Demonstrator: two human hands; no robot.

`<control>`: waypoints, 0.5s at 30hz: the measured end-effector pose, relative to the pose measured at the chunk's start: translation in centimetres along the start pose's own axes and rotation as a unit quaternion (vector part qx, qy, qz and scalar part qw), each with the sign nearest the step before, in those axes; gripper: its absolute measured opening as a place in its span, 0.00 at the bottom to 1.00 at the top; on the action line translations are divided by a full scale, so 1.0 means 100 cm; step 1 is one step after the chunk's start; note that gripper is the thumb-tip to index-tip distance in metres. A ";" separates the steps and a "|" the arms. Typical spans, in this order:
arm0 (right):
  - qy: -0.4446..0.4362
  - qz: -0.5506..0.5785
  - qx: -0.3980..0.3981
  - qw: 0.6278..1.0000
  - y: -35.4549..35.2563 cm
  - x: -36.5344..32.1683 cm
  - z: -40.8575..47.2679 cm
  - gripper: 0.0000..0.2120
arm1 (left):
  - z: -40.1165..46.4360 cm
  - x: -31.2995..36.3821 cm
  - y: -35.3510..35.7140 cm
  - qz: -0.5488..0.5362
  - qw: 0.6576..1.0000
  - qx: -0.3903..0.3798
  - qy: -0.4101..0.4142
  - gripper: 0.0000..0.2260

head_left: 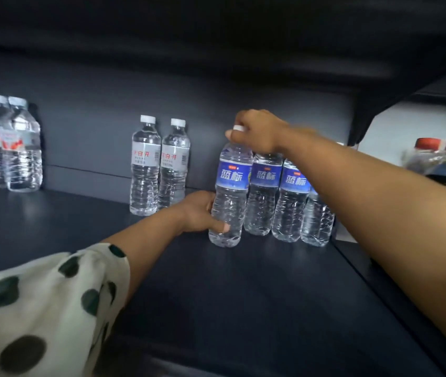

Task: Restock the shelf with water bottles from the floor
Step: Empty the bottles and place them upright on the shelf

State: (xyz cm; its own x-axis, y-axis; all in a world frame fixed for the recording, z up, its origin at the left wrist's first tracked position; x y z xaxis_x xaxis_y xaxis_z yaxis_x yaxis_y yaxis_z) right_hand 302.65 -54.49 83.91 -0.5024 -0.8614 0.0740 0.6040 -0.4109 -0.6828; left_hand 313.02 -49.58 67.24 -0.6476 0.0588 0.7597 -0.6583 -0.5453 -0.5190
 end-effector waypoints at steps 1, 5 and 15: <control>0.003 0.002 -0.002 1.000 0.002 0.001 0.002 0.17 | 0.003 -0.001 0.000 0.011 1.000 0.002 -0.001 0.23; 0.022 0.005 -0.017 1.000 0.007 0.006 0.006 0.17 | 0.009 -0.001 0.000 0.055 0.998 0.006 0.000 0.26; 0.039 -0.005 -0.021 0.999 0.011 0.013 0.012 0.16 | 0.012 0.004 0.003 0.103 0.995 0.003 -0.003 0.25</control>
State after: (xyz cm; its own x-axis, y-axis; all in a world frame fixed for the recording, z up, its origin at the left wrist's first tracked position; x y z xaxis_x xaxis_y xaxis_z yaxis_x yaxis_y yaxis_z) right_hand 303.45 -56.41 84.10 -0.5554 -0.8312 0.0256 0.5732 -0.4049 -0.7123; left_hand 313.07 -50.73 67.87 -0.7668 -0.0596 0.6391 -0.5093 -0.5495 -0.6623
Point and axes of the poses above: each hand's wrist, its own z-axis towards the middle knuckle, its own y-axis out of the palm, x = y × z, the point moved 5 cm from there along z, towards the middle knuckle, and after that the axes turned 13 degrees about x, right-handed, at the moved point
